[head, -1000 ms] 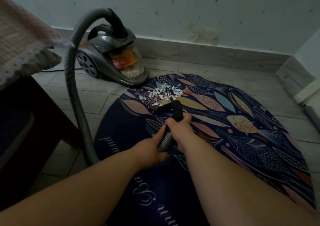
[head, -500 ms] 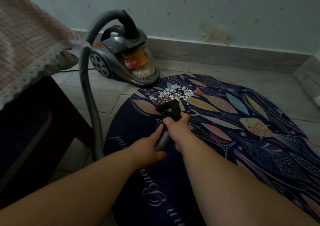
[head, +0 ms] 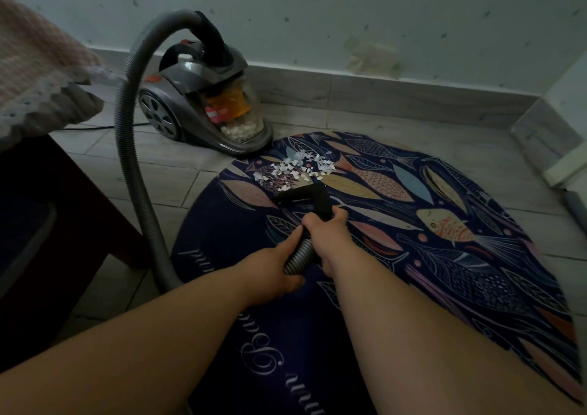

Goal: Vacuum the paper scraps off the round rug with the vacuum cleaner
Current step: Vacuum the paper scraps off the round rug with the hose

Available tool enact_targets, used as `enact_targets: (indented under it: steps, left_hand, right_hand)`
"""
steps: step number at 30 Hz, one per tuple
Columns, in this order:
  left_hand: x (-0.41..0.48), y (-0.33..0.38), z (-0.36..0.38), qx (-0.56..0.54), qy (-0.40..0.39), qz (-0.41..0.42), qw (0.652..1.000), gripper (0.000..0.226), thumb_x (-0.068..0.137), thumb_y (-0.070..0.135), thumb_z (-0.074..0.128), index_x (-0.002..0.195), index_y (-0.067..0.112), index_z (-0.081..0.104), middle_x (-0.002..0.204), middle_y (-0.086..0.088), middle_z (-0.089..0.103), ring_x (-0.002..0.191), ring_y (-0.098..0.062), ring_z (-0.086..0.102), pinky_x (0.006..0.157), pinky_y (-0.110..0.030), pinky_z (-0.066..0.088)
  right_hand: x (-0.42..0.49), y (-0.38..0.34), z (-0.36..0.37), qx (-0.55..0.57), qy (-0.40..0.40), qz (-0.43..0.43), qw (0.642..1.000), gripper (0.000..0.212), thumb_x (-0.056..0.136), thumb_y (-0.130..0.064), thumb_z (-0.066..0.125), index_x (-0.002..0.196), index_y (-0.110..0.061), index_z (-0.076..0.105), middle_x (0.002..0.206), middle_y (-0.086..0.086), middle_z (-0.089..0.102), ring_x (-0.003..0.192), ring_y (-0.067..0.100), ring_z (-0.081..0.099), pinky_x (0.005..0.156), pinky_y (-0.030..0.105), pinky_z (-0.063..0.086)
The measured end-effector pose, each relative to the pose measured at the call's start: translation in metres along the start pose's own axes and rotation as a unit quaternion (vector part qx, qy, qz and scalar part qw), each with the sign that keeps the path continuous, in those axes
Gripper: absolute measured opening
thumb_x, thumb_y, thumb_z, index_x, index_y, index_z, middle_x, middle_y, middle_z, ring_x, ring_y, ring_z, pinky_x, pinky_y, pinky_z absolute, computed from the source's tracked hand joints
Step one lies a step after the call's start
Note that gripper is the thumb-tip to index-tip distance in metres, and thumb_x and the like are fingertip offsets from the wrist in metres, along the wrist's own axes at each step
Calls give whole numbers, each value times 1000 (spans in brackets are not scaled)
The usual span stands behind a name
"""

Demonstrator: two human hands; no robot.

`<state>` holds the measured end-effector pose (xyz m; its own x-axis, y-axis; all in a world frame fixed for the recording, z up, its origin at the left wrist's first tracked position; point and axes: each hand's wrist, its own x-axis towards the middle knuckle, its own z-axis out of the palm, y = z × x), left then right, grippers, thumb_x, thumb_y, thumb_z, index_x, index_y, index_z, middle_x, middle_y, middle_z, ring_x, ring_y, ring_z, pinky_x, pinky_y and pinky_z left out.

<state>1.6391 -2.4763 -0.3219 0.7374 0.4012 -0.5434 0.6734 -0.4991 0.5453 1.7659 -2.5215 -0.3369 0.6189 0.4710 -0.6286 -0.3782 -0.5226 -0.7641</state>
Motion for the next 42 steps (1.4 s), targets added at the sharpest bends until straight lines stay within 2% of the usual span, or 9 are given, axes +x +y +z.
enact_targets:
  steps: [7,10,12,17,22,29,34,39,42]
  left_hand:
    - [10,14,9,4,-17,3,1000,96,88,41,60,142,50,-19,148,-18,34,104,-21,59,81,-22,43]
    - [11,23,13,1,-20,11,1000,96,89,39,60,144,48,-18,144,-13,41,114,-23,54,88,-22,40]
    - [11,28,15,-2,-24,15,1000,96,89,37,60,144,47,-17,140,-11,44,107,-21,57,85,-23,42]
    - [10,45,19,14,-31,35,999,93,91,33,59,145,45,-16,138,-12,45,93,-14,53,83,-21,41]
    - [9,54,27,11,-31,45,998,94,90,34,59,145,46,-16,134,-11,49,89,-12,55,83,-20,42]
    - [9,63,31,23,-40,50,998,95,89,36,60,145,47,-16,128,-6,53,81,-10,58,79,-21,45]
    - [8,73,29,49,-47,55,996,95,89,37,60,145,45,-16,106,0,50,76,-5,54,78,-20,42]
    - [5,78,33,62,-49,52,996,94,90,38,59,145,45,-16,125,-7,53,80,-9,53,80,-20,42]
    - [1,83,32,74,-50,50,995,94,91,39,58,145,45,-18,116,-6,51,76,-6,50,79,-19,40]
  right_hand:
    - [-2,1,-22,5,23,5,1000,72,93,-28,58,150,-35,14,112,10,54,90,28,58,90,50,54]
    - [-3,1,-34,-8,34,4,999,72,94,-28,57,151,-33,13,113,9,53,84,25,55,84,45,53]
    - [-4,2,-40,-15,43,6,999,71,94,-29,57,150,-33,13,113,10,52,84,25,54,83,44,51]
    - [-6,7,-53,-4,69,2,998,75,92,-28,59,151,-34,13,119,12,53,99,32,58,94,54,53]
    - [-8,8,-66,-6,72,12,997,78,92,-28,58,153,-36,10,113,10,49,96,30,56,95,54,52]
    - [-8,12,-76,16,66,25,997,80,90,-29,59,152,-39,10,120,12,50,101,34,58,93,55,53]
    - [-10,13,-84,37,53,34,997,82,89,-30,59,152,-41,7,121,13,49,99,34,58,91,55,54]
    - [-11,15,-92,53,47,34,997,81,92,-28,58,153,-39,7,120,11,48,95,30,57,93,54,54]
    - [-11,18,-94,62,42,34,997,80,93,-27,58,153,-38,7,122,12,48,102,32,57,94,53,54]
